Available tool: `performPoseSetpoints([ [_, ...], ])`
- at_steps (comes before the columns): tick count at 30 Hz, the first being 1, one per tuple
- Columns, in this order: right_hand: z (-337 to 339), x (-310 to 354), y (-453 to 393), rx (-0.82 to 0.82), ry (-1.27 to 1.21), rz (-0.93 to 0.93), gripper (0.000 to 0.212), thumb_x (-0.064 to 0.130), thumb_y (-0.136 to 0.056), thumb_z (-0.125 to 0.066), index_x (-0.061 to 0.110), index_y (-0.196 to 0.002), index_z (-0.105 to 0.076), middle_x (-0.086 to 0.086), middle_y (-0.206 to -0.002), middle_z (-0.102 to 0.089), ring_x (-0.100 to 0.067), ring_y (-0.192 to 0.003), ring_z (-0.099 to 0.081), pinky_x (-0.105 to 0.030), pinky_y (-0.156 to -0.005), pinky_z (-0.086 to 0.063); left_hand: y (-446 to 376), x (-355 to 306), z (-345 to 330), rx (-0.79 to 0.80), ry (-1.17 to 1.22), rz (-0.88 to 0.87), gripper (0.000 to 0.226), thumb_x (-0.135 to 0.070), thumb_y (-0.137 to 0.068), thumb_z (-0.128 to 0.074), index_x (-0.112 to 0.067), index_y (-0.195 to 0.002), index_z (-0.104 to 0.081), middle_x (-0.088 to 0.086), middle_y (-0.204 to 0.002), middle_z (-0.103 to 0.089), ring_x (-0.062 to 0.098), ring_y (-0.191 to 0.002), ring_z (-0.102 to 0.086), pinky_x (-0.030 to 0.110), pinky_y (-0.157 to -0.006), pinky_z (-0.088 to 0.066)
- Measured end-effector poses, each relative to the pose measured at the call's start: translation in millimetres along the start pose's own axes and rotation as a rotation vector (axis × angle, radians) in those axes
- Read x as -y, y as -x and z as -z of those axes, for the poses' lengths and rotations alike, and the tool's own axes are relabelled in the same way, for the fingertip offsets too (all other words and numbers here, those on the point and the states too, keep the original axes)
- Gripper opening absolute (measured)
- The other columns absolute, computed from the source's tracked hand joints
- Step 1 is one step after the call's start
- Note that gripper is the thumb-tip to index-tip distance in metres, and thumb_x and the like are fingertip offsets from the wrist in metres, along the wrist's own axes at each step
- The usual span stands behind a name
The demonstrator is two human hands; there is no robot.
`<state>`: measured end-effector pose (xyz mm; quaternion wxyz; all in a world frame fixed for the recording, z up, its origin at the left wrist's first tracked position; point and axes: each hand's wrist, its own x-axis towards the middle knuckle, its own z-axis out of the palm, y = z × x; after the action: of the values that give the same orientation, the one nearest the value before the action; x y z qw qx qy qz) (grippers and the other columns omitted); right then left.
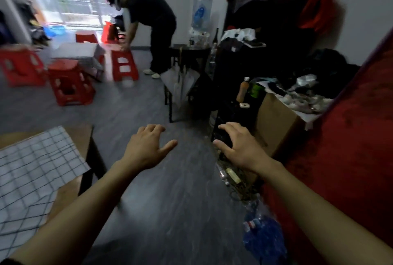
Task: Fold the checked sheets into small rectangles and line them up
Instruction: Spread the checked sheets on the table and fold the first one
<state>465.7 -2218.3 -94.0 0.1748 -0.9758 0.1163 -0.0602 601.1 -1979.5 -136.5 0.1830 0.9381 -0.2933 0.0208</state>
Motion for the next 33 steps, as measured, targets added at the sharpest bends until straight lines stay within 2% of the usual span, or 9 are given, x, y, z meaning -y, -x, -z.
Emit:
performPoseSetpoints([
  [4, -28, 4, -91, 0.066, -0.039, 0.141, 0.062, 0.056, -0.093, -0.050, 0.023, -0.144, -0.040, 0.000, -0.150, -0.036, -0.023, -0.138, -0.032, -0.043, -0.113, -0.032, -33, 44, -5, -0.020, -0.047, 0.194, 0.072, -0.072, -0.086, -0.043, -0.021, -0.136, -0.048, 0.005, -0.139, -0.050, 0.025, -0.126, -0.046, 0.041, -0.100, -0.042],
  [10, -58, 25, -217, 0.157, -0.158, 0.373, 0.059, 0.052, -0.092, -0.055, 0.018, -0.139, -0.047, -0.004, -0.141, -0.045, -0.026, -0.130, -0.044, -0.046, -0.108, -0.038, -62, 76, 1, -0.057, -0.111, 0.499, 0.067, -0.069, -0.086, -0.049, -0.022, -0.134, -0.050, 0.004, -0.137, -0.052, 0.023, -0.124, -0.046, 0.041, -0.101, -0.043],
  [13, -71, 54, -265, 0.233, -0.171, 0.500, 0.058, 0.052, -0.093, -0.054, 0.019, -0.140, -0.045, -0.002, -0.143, -0.044, -0.024, -0.131, -0.042, -0.046, -0.109, -0.038, -59, 88, 11, -0.100, -0.115, 0.639, 0.064, -0.068, -0.086, -0.048, -0.023, -0.131, -0.051, -0.001, -0.132, -0.054, 0.020, -0.117, -0.049, 0.036, -0.096, -0.046],
  [20, -123, 150, -322, 0.391, -0.200, 0.795, 0.058, 0.051, -0.093, -0.054, 0.019, -0.140, -0.045, -0.003, -0.142, -0.046, -0.023, -0.130, -0.043, -0.042, -0.108, -0.040, -28, 142, 27, -0.221, -0.120, 0.939, 0.065, -0.069, -0.087, -0.047, -0.024, -0.133, -0.049, -0.003, -0.136, -0.052, 0.018, -0.126, -0.045, 0.041, -0.102, -0.043],
  [26, -175, 221, -346, 0.488, -0.125, 0.931, 0.055, 0.049, -0.094, -0.054, 0.023, -0.142, -0.042, -0.001, -0.145, -0.041, -0.019, -0.133, -0.038, -0.040, -0.110, -0.038, -20, 206, 7, -0.290, -0.053, 1.045, 0.060, -0.066, -0.087, -0.050, -0.024, -0.130, -0.048, -0.005, -0.134, -0.051, 0.017, -0.123, -0.044, 0.040, -0.099, -0.044],
  [30, -207, 261, -369, 0.525, -0.082, 0.934, 0.054, 0.050, -0.094, -0.053, 0.022, -0.140, -0.044, -0.002, -0.144, -0.043, -0.020, -0.130, -0.041, -0.036, -0.107, -0.040, -31, 250, -8, -0.310, 0.069, 1.094, 0.060, -0.063, -0.086, -0.053, -0.025, -0.132, -0.048, -0.005, -0.136, -0.050, 0.017, -0.124, -0.043, 0.038, -0.099, -0.043],
  [33, -230, 289, -384, 0.533, -0.031, 0.997, 0.053, 0.050, -0.094, -0.054, 0.021, -0.138, -0.045, -0.003, -0.141, -0.046, -0.021, -0.129, -0.042, -0.036, -0.106, -0.040, -37, 280, -11, -0.267, 0.047, 1.112, 0.061, -0.063, -0.087, -0.052, -0.025, -0.135, -0.045, -0.005, -0.138, -0.048, 0.017, -0.126, -0.042, 0.038, -0.101, -0.041],
])
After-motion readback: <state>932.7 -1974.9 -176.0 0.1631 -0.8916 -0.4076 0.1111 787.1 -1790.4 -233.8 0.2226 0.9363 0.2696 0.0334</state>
